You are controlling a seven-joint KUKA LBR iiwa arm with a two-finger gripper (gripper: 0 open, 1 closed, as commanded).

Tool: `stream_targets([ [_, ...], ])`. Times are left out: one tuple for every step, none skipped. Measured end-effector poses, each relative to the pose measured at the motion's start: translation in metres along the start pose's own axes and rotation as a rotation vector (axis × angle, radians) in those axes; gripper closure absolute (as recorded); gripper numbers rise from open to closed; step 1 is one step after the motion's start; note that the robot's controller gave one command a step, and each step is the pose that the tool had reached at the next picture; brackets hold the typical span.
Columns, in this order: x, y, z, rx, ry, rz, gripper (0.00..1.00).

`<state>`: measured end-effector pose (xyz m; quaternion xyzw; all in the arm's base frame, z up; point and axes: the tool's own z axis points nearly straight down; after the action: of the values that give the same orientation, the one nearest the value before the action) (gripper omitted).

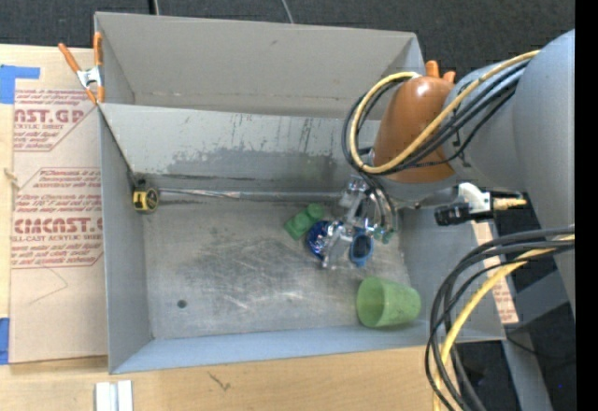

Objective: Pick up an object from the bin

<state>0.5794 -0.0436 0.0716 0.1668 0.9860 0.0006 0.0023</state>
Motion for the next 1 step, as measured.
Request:
stream_targets([
  [-0.0005, 0.0005, -0.003, -0.001, -0.003, -0.001, 1.0],
])
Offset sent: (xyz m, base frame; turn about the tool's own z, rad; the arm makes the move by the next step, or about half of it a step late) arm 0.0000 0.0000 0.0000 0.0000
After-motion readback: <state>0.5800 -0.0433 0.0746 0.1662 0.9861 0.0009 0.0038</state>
